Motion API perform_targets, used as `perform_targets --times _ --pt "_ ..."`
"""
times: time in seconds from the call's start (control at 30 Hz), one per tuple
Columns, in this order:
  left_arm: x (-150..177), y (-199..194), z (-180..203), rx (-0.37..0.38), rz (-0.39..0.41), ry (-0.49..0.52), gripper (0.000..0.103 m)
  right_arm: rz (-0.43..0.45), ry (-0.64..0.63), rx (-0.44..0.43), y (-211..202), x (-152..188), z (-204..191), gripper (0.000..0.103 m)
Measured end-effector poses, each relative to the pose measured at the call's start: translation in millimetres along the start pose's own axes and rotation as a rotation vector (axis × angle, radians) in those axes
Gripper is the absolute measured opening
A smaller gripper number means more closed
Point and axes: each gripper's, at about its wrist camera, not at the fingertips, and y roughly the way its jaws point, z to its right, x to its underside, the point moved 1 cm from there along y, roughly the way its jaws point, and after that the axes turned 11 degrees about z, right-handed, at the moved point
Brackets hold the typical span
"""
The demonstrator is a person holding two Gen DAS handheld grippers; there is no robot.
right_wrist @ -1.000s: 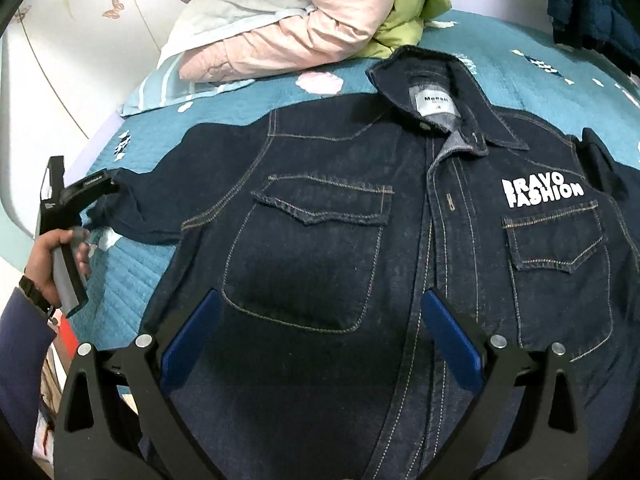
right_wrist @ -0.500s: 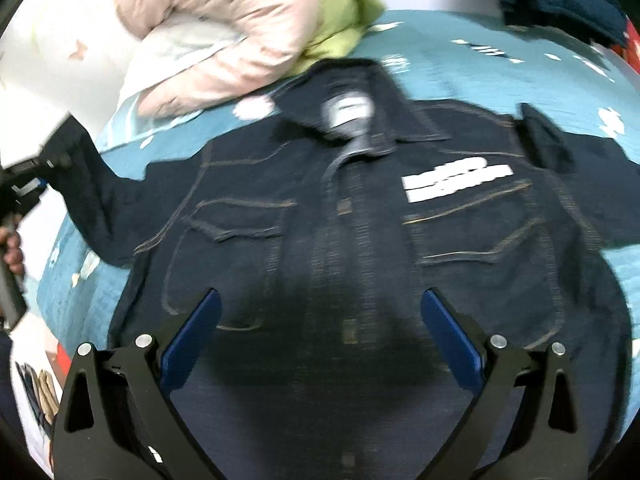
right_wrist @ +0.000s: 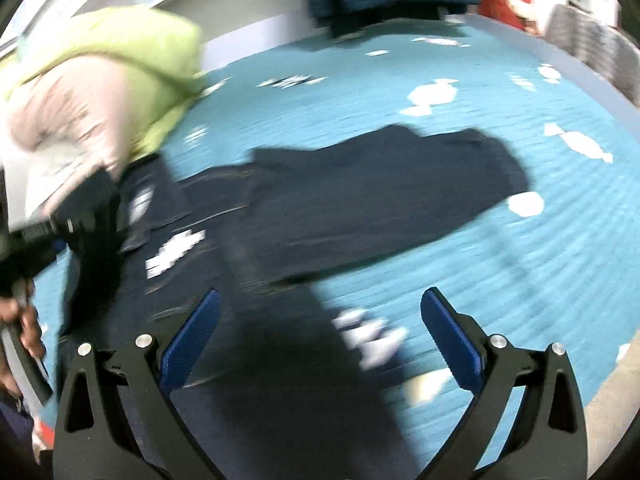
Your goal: Fold large clothes
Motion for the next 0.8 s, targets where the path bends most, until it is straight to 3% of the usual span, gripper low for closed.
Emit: perform_targets --times 0.1,0.2,0.23,0.27,0.33,0.5,0.63,0.77,0.8 --pt "18 37 16 -0.083 -0.063 0.082 0.017 0.006 0.036 0.064 6 -9 45 0.096" --pt "28 51 12 -0.11 -0.098 0.068 0.028 0.011 0.102 0.095 16 -18 85 0.096" --pt "30 52 12 -0.103 -0.098 0.065 0.039 0.011 0.123 0.103 19 -20 94 0.096" --pt "31 51 16 -0.077 -0.099 0.077 0.06 0.01 0.161 0.107 24 -23 106 0.096" --pt "35 47 28 -0.034 -0.097 0.106 0.075 0.003 0.24 0.114 37 -27 128 0.096" --pt "35 33 53 0.045 -0.1 0.179 0.082 -0.022 0.406 0.118 70 -37 171 0.096" --pt "28 -1 32 0.087 -0.043 0.081 0.082 -0.042 0.512 0.088 93 -41 185 0.097" --pt "19 -38 -1 -0.035 0.02 0.1 0.09 -0.04 0.535 0.108 108 -45 189 0.088" --pt "18 -46 -14 -0.089 0.027 0.125 0.09 -0.05 0.525 0.131 109 -49 189 0.072"
